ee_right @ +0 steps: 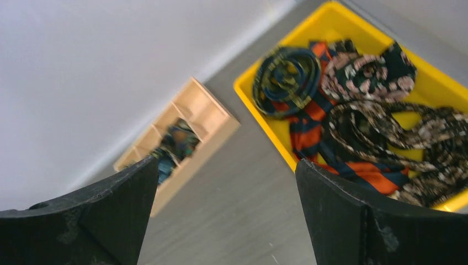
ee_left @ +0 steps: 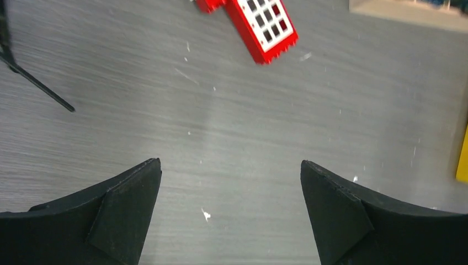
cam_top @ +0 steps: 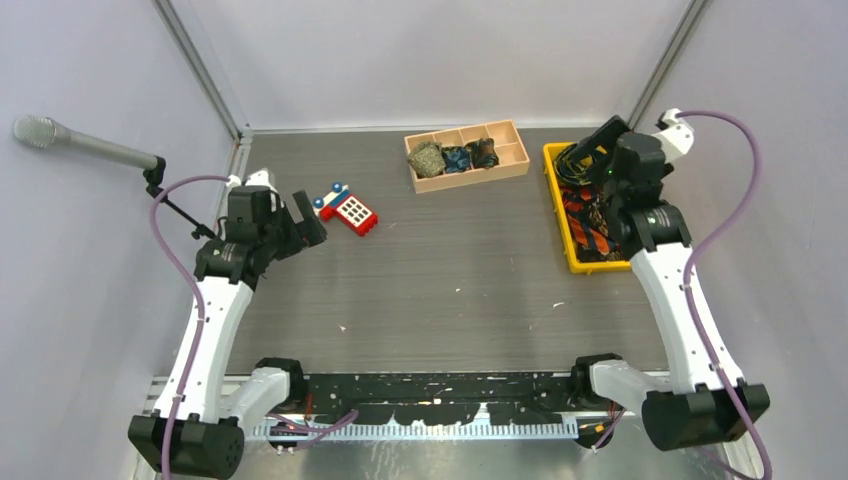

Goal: Roll the ties
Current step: Pick up the tie from the bin.

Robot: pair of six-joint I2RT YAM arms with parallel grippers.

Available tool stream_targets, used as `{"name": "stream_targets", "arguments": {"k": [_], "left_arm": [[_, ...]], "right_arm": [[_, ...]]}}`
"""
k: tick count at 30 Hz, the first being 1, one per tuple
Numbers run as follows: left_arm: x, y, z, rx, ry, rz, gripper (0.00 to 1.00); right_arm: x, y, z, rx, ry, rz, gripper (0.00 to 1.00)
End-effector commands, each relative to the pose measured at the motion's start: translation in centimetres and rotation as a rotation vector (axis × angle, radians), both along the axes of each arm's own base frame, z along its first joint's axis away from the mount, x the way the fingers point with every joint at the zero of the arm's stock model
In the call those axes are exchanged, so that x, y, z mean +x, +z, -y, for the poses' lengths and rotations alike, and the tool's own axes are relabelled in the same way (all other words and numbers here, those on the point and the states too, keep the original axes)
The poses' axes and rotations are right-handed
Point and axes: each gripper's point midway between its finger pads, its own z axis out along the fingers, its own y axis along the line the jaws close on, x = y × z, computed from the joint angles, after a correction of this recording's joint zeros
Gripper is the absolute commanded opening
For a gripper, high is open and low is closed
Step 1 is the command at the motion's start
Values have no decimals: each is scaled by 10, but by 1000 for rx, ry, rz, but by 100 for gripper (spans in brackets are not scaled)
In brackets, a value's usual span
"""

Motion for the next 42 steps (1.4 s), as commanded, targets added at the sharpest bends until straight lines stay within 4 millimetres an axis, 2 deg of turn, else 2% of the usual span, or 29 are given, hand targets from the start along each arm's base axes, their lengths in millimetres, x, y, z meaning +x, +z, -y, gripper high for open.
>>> {"name": "stream_targets", "arguments": {"k": [1,7,14,19,23,26,29,31,34,40,42], "left_arm": [[-23,-2,30,-49,-225,-87,100],[-39,-18,28,-48,-216,-173,100],[-57,-54,29,-86,-178,-263,93],[-61,-61,23,-64,-156,-255,90],[-59,-64,22,-57,-151,-256,89],[-57,-69,22,-55,-150,-281,88],[-58,-71,24,-60,-161,-302,87],[-57,-70,23,-56,-157,-294,87],[-56,-71,23,-55,-151,-290,86],[-55,-74,23,-57,-151,-306,85],[-55,-74,23,-56,-152,-306,85]], "right_arm": [[0,-27,6,-16,-46,-136,99],[23,-65,9,-101,-19,-281,99],[58,-117,46,-24,-96,-507,98],[99,-157,40,117,-65,-569,86],[126,-178,45,198,-136,-568,78],[148,-195,48,254,-183,-540,65],[165,-215,51,290,-227,-548,63],[171,-226,52,307,-253,-555,62],[175,-240,53,336,-283,-557,56],[176,-266,61,335,-335,-577,52],[179,-273,62,339,-337,-574,46]]}}
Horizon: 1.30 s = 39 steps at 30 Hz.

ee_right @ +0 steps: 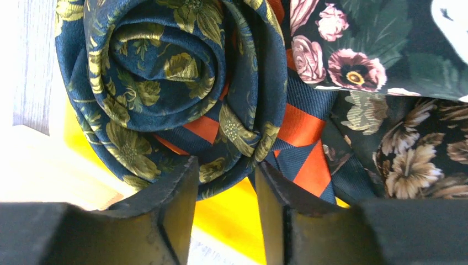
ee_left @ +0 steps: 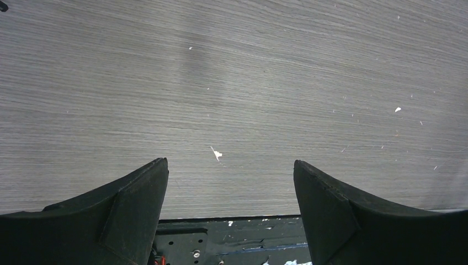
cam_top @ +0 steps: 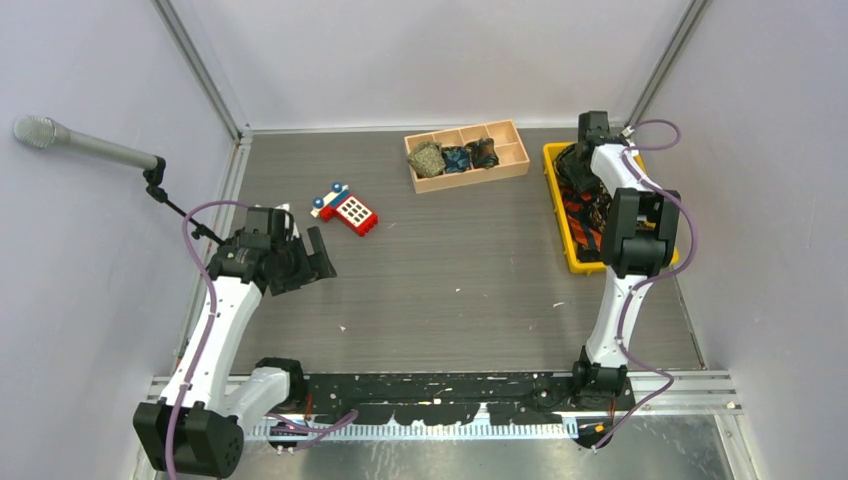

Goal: Roll the ties
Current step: Pick up the tie from the bin, then place the tie at the center of the board.

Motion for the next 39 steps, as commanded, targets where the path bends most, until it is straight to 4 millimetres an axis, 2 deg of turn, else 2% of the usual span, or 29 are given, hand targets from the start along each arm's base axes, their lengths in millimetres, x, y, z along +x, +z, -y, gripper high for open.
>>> {"name": "stream_targets", "arguments": {"k": [1,5,8,9,11,14,17,20,23,24,26,29,35,39], "left_arm": [[6,4,1,1,-4,25,85],[6,5,0,0,-1,28,85],[6,7,-1,4,2,43,85],[6,8,-1,5,4,48,84],[5,11,-1,5,4,60,85],[5,12,-2,4,6,72,84],[5,16,-1,0,4,86,84],[4,19,0,-5,2,104,84],[4,22,-1,-6,2,125,84],[4,23,-1,-7,3,128,84],[4,24,0,-11,-1,132,84],[3,28,1,-17,-8,151,84],[2,33,2,-22,-14,178,84],[1,36,3,-26,-19,190,84]], "right_arm": [[18,5,12,-14,-67,77,42],[23,-2,14,-17,-66,67,29],[24,-3,16,-23,-56,63,11],[24,-1,17,-22,-47,65,3],[25,14,15,-16,-25,90,1],[19,55,13,-34,5,151,1],[11,119,0,-49,68,239,1],[-7,182,-20,-86,144,303,1],[-28,232,-44,-97,238,369,0],[-36,244,-65,-85,294,383,1],[-51,266,-91,-65,368,413,1],[-73,293,-134,-54,483,462,1],[-119,344,-230,40,726,582,1],[-151,371,-276,117,810,662,1]]}}
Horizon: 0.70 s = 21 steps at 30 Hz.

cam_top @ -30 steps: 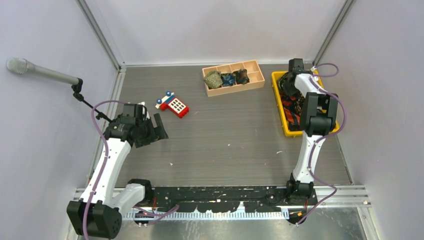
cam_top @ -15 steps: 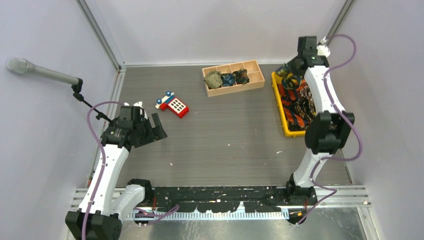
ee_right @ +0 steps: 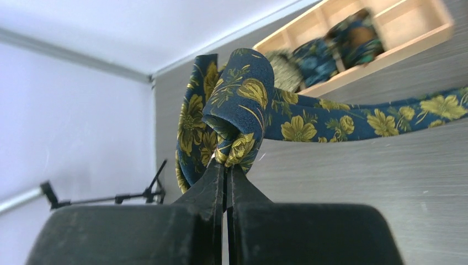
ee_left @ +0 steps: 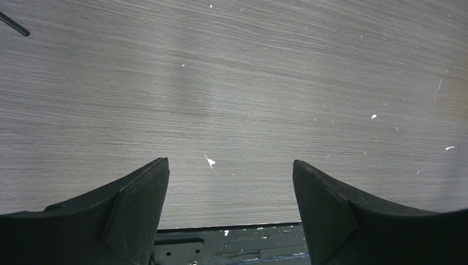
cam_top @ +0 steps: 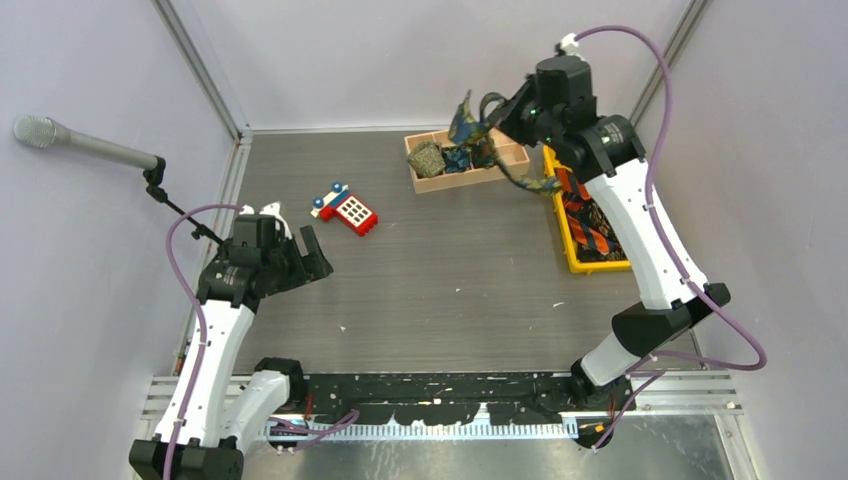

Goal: Roll the ties
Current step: Place the tie at the center of the board.

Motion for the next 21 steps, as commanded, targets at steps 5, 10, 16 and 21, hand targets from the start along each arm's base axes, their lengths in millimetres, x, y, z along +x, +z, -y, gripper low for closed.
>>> {"name": "stream_targets", "arguments": {"k": [5,10,16,21], "left_arm": [[5,12,5,-17,-27,67,84],[3,15,4,-17,-28,80,84],[2,22,8,-33,-46,122,85],[2,20,11,-44,-59,109,84]], "right_arm": [[-65,65,-83,146,222,127,0],[-80,49,-93,138,255,87,1],[-90,-20,-36,250,-22,96,1],[-108,-142,-19,318,-139,-78,1]]}}
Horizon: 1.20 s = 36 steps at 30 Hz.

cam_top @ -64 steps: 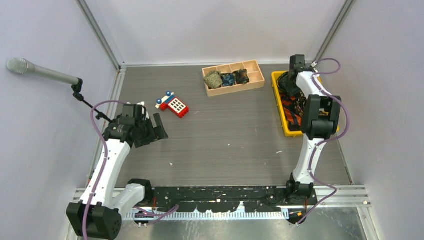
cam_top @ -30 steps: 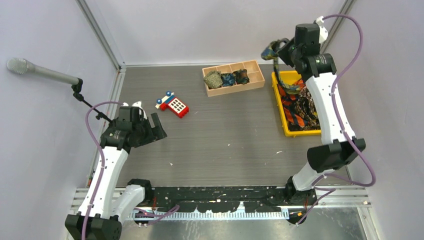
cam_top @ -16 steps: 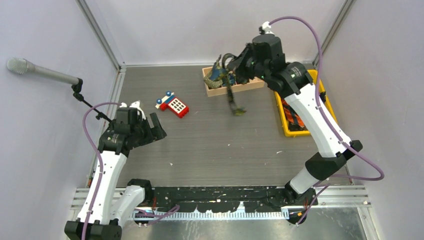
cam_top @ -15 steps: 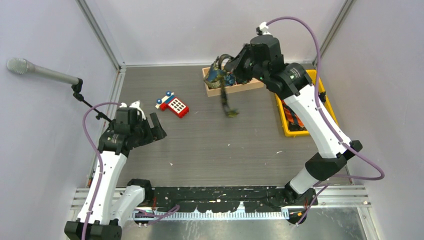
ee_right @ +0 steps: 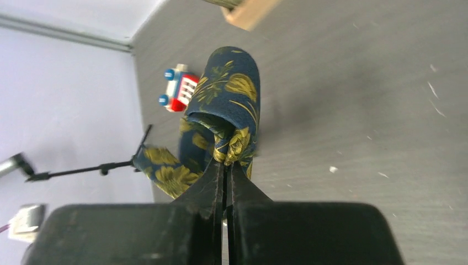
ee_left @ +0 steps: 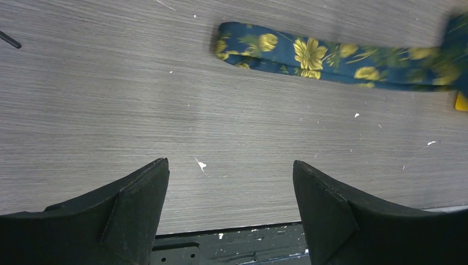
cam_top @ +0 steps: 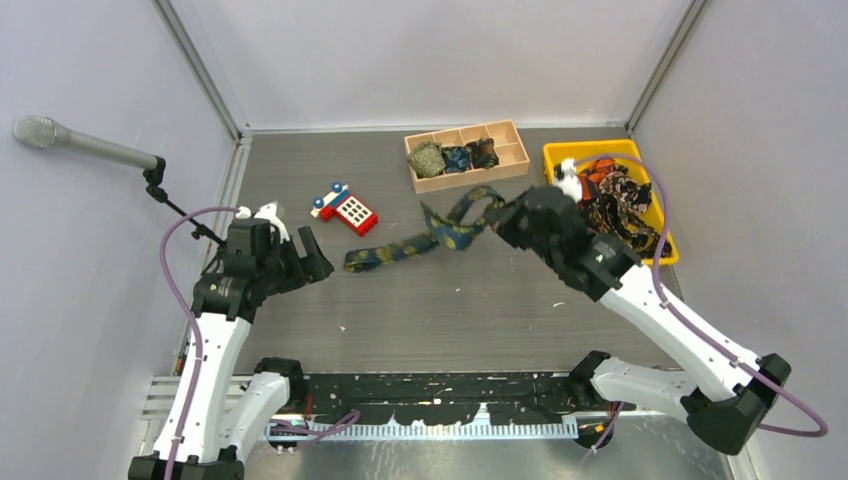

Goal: Roll the ties
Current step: Place the tie at the center of the board.

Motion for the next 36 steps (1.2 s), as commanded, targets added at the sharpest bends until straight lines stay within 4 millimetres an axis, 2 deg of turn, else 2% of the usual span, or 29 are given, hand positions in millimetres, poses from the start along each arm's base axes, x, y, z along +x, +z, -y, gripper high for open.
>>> {"name": "stream_targets", "arguments": {"k": [1,4,8,15,18,24,31,36], "left_arm": [[5,5,7,-19,-42,31,84],[6,2,8,-21,-47,15,84],[7,-1,10,-26,-53,0,84],[9,-3,10,-31,-47,-6,83],[9,-4,10,-29,-46,-8,82],[10,-7,11,-32,-51,-27,82],[12,-13,10,-23,-38,-51,81],[11,-18,15,-27,-61,-81,79]], "right_arm": [[5,-57,3,160,-133,-64,1],[-5,-108,-8,139,-80,-169,1],[-13,-151,-11,119,-52,-231,1],[-14,-184,-32,174,26,-250,1],[-16,-193,-47,239,71,-270,1],[-23,-192,-67,249,186,-277,1],[-30,-194,-64,118,296,-221,1],[-42,-191,-78,161,405,-192,1]]}}
